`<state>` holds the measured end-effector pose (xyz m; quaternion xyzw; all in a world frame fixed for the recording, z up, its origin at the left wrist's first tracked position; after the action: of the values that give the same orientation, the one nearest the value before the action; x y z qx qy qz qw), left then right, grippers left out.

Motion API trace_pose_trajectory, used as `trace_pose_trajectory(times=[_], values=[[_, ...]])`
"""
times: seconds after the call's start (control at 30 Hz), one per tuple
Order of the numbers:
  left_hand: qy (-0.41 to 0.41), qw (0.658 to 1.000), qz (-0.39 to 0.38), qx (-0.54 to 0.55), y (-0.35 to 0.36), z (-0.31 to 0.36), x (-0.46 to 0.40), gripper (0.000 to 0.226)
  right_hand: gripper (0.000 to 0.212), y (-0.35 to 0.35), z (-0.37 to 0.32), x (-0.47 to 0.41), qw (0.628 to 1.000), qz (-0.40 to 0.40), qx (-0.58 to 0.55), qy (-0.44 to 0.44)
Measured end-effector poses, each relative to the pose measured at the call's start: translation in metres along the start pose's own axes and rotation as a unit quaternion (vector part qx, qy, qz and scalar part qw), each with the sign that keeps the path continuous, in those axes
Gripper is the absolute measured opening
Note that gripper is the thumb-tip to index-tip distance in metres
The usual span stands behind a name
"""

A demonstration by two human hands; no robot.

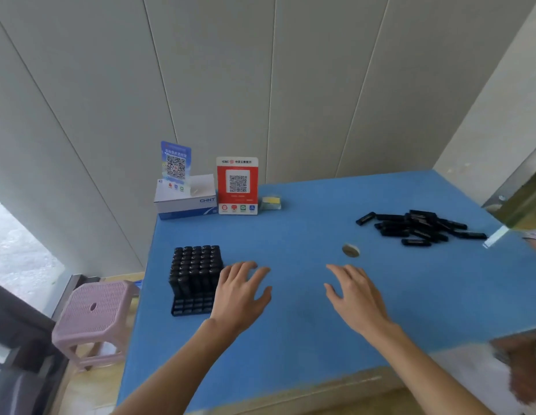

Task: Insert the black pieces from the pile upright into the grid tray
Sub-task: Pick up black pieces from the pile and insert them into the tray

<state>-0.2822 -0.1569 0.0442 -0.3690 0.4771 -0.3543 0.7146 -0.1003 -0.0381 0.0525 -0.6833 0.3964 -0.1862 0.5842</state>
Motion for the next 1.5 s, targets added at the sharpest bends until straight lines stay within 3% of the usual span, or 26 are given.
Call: trace_pose_trajectory(times=[0.4,1.03,1.5], values=[[-0.066,0.995,-0.069,-0.019,0.093,0.146,-0.010,0.037,0.041,-0.025,0.185,0.035,0.998,-0.068,-0.011,0.006],[-0.120,0.987,-0.086,0.059,0.194,0.182,-0.143,0.032,0.034,-0.018,0.310,-0.102,0.996,-0.093,-0.018,-0.004],[-0.140,0.985,-0.088,0.044,0.250,0.238,-0.216,0.036,0.031,-0.028,0.399,-0.185,0.994,-0.097,-0.017,-0.046]])
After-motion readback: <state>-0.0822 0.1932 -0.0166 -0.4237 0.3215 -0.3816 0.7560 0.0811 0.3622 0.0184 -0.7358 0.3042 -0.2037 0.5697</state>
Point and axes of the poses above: each hand's wrist, its own x-axis away from the middle knuckle, its own y-axis out of the palm, z = x × y, the point moved 10 cm from there along -x, towards the middle knuckle, and after that the axes turned 1 degree about x, right-handed, at the moved point
